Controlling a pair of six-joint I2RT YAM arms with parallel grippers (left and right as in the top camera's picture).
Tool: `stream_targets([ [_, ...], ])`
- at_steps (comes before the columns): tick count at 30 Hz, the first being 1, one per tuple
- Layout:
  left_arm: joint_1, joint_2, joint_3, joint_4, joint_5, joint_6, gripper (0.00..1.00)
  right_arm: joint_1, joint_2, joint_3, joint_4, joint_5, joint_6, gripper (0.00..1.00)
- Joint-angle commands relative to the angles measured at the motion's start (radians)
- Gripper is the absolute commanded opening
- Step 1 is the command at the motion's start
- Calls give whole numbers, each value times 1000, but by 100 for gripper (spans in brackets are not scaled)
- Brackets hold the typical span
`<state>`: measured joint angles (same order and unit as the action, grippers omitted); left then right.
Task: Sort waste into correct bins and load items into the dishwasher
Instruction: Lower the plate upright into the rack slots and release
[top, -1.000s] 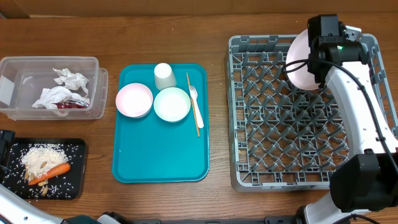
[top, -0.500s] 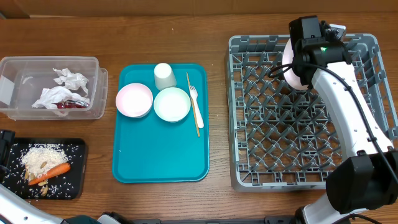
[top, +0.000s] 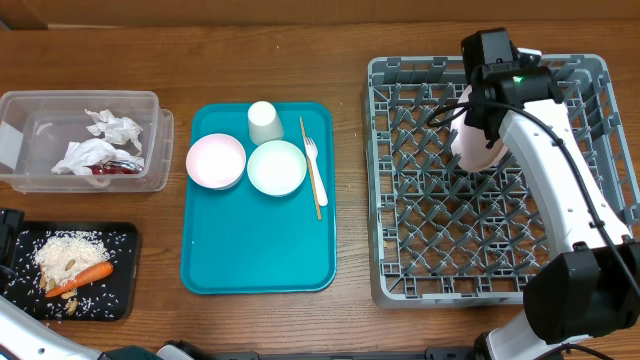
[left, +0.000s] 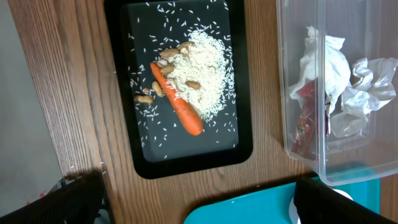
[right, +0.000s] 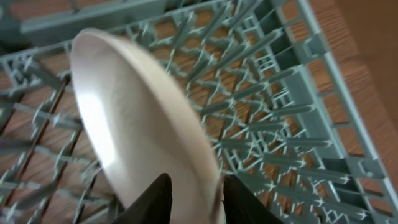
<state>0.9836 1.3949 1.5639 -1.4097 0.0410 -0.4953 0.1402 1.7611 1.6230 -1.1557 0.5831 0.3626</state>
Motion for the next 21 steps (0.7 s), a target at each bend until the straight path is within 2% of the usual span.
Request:
stream_targets([
  [1,4,-9,2,0,4,-6,100,6,-18,40,-23,-117,5,34],
  [4,4,-9,2,0,4,-6,100,6,-49,100,-58,-222,9,46],
  [6,4,-9,2,0,4,-6,100,6,-82,158,-83,-274,10,59],
  [7,4,-9,2,0,4,-6,100,6,-94,179,-89,-280,13,80],
  [9,4,-9,2,0,4,-6,100,6,-124,230,-100,-295,13,88],
  [11,4,-9,2,0,4,-6,100,6,-147,269,-106,-298,13,100],
  [14,4,-9,2,0,4,-6,100,6,-187,323,-119,-302,40,100],
  [21,4,-9,2,0,4,-6,100,6,-245,324,-113,-377,63,100],
])
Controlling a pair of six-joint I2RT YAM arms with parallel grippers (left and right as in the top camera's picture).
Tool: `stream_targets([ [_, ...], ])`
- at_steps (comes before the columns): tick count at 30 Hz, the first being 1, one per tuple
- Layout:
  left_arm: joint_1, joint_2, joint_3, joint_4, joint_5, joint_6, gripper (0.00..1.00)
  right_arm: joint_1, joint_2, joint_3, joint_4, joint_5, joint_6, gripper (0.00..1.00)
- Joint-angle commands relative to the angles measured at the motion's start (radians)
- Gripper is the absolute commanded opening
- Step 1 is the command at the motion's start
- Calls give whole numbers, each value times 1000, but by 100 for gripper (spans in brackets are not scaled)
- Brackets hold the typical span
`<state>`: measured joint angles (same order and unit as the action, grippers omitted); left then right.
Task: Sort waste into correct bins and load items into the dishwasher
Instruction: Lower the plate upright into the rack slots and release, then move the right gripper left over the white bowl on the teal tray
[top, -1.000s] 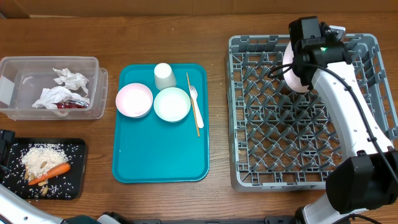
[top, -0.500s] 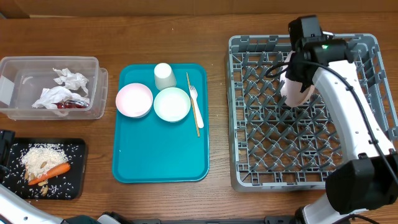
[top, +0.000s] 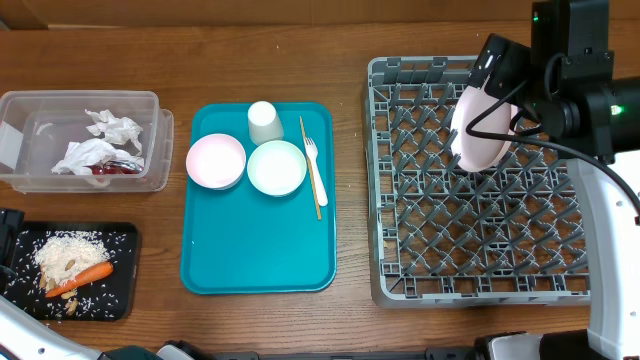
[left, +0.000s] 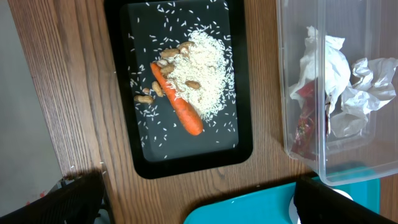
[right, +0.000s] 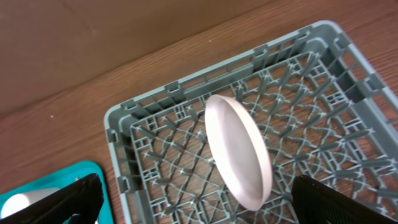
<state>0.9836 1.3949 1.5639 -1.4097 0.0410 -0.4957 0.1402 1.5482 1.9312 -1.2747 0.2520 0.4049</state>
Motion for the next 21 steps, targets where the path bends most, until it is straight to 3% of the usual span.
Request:
stream_targets([
  [1,4,-9,2,0,4,-6,100,6,-41,16,7,-60,27,100],
  [14,4,-9,2,0,4,-6,100,7,-254,16,65,-334,41,100],
  [21,4,-9,2,0,4,-6,100,142,-307,16,99,-385,39,98],
])
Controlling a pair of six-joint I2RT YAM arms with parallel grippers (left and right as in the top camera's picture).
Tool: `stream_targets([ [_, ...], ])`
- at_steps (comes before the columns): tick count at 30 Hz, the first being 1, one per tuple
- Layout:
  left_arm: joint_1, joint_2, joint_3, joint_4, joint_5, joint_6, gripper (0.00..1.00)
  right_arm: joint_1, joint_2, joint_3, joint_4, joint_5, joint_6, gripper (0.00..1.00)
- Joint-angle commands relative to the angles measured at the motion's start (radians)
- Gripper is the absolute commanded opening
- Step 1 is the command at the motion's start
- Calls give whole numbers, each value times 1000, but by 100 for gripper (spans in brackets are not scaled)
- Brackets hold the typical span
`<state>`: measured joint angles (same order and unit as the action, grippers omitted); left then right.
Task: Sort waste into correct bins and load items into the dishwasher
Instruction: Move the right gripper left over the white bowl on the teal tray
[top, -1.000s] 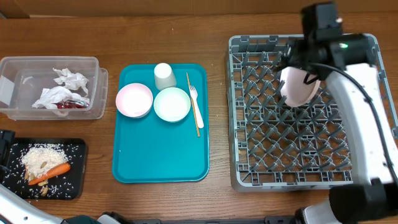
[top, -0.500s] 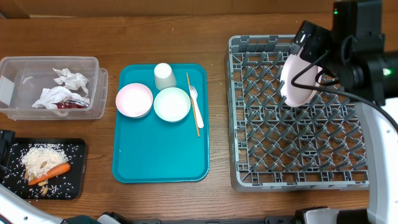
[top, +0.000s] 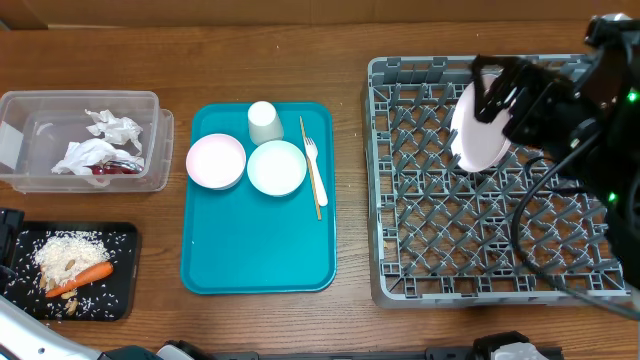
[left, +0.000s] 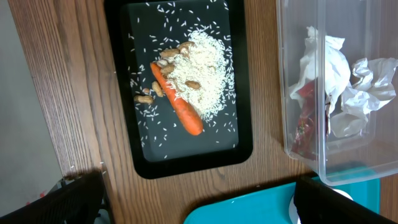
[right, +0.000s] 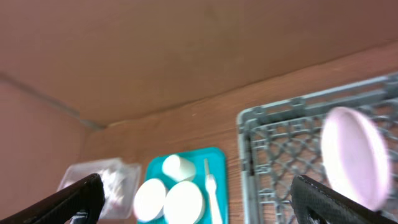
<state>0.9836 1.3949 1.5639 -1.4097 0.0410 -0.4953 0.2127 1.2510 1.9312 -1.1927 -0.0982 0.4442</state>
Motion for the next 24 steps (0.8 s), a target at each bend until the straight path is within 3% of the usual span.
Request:
stream_targets([
  [1,4,-9,2,0,4,-6,100,90,-9,16,22,-34,-3,98],
  [11,4,-9,2,0,4,-6,100,248,30,14,58,-19,-31,100],
  [24,4,-9,2,0,4,-6,100,438,218,14,91,-61,-113,100],
])
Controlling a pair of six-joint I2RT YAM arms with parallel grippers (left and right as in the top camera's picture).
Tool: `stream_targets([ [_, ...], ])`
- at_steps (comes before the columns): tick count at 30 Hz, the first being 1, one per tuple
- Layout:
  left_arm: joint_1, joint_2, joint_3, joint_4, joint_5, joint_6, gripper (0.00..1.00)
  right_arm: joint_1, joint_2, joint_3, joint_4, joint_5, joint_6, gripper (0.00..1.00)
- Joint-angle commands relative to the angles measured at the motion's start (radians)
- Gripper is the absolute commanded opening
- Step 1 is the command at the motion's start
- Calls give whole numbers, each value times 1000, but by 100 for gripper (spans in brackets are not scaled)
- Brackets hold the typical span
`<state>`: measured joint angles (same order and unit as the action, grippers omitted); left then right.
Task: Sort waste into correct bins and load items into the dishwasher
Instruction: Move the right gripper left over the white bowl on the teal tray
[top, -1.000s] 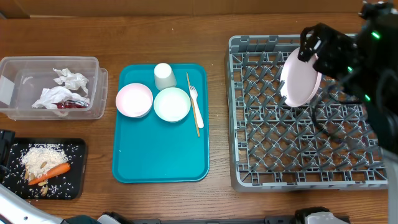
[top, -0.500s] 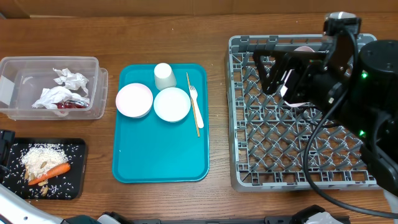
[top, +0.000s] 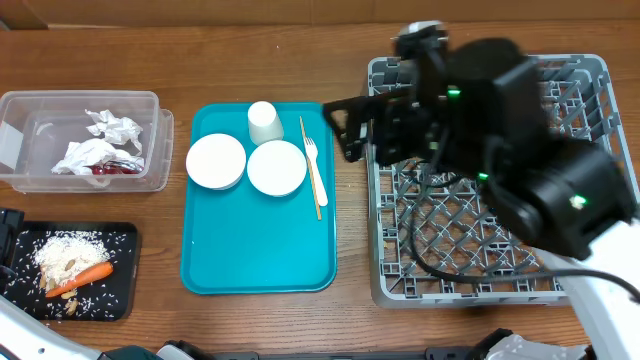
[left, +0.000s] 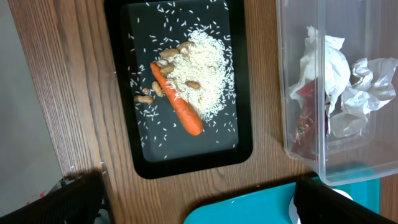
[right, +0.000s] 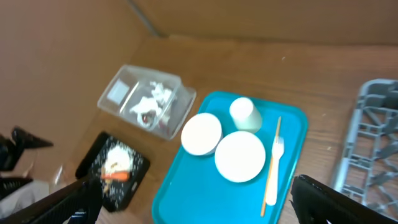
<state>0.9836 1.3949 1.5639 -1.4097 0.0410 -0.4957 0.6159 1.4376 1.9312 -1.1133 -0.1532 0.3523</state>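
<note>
On the teal tray lie two pale bowls, an upturned cup, a white fork and a wooden chopstick. My right gripper hangs high over the left edge of the grey dishwasher rack, open and holding nothing. Its wrist view looks down on the tray, the bowls and the fork. The arm hides the rack's back part. My left gripper is open over the tray's near left corner.
A clear bin with crumpled paper and a red wrapper stands at the far left. In front of it a black tray holds rice, peanuts and a carrot. Bare wood lies between tray and rack.
My right gripper, which was above the pink plate in the rack, now sits further left and high, facing the teal tray. The arm now covers the plate. The left arm is unchanged.
My right gripper was shut on a pink plate, low among the rack's tines. At the following moment it was open and higher, with the plate standing on edge in the rack. It was higher again after that, and is now at the rack's left edge.
</note>
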Motion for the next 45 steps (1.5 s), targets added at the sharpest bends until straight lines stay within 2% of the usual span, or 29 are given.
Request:
stream_targets([
  [1,4,-9,2,0,4,-6,100,43,44,14,12,-6,-20,100],
  [45,4,-9,2,0,4,-6,100,90,331,13,5,-140,-19,100],
])
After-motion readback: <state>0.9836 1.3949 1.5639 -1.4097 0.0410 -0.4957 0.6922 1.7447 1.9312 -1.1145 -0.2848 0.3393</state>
